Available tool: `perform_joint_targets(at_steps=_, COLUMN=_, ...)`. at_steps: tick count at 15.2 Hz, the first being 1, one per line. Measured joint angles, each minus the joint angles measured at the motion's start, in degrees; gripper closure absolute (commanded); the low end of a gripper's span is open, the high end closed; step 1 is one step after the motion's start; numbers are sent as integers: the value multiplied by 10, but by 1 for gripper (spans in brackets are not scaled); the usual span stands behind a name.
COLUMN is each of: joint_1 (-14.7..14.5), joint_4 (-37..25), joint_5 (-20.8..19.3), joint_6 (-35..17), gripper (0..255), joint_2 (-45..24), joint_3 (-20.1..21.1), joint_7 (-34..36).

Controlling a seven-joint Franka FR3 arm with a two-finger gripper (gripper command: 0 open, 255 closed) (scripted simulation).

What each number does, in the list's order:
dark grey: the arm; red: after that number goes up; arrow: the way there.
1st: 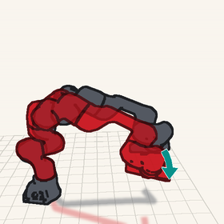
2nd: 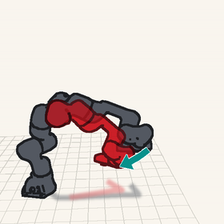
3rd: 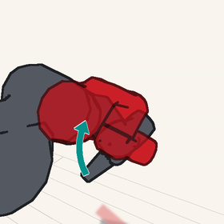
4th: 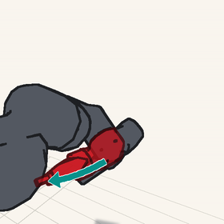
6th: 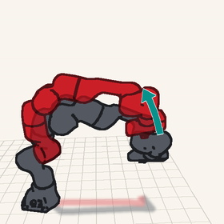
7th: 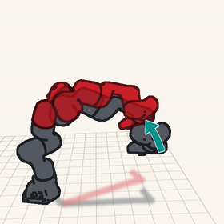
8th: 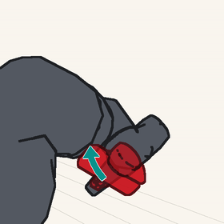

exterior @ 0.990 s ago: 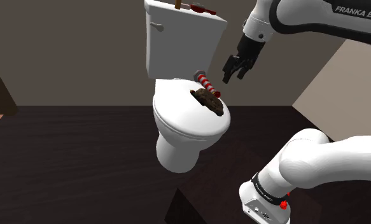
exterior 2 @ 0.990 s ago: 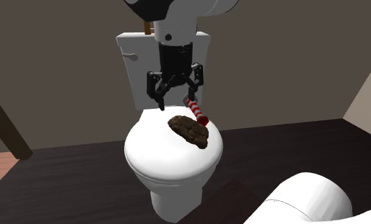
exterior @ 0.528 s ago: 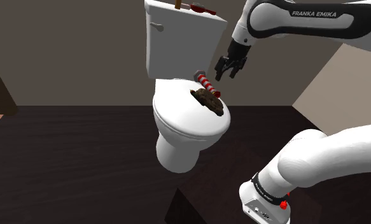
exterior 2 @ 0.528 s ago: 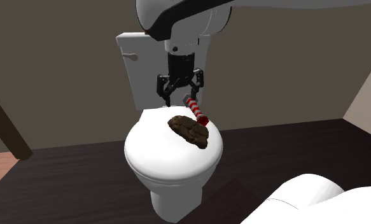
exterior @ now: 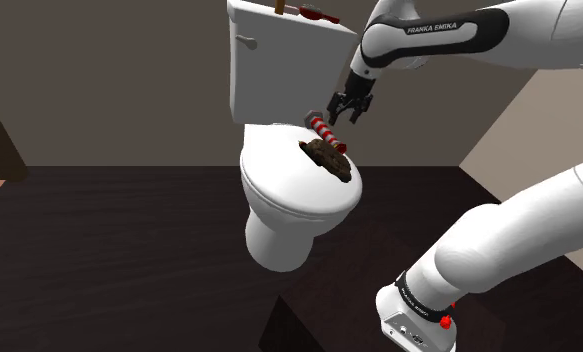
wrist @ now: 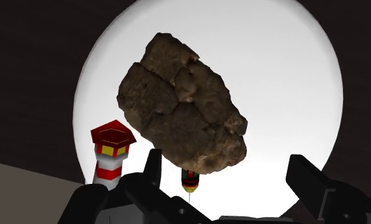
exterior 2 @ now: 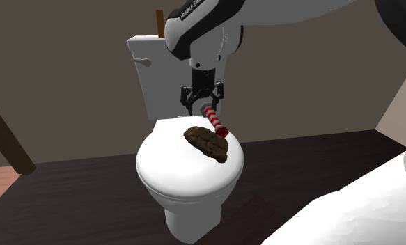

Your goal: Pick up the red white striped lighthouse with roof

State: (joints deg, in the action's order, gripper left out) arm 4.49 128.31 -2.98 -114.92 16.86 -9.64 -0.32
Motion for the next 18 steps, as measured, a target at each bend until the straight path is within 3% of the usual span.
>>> perform_joint_targets(at_steps=9, joint_1=26, joint_4=-119, joint_5=49, joint_6=-58, gripper=0, joint_2=-186, joint_3=-48, joint_7=-55)
perform_joint_targets(at_steps=18, joint_1=79, joint_4=-299, joint_5=122, joint_6=-60, gripper=0, joint_2=-384, joint_3=-64, joint_7=-106)
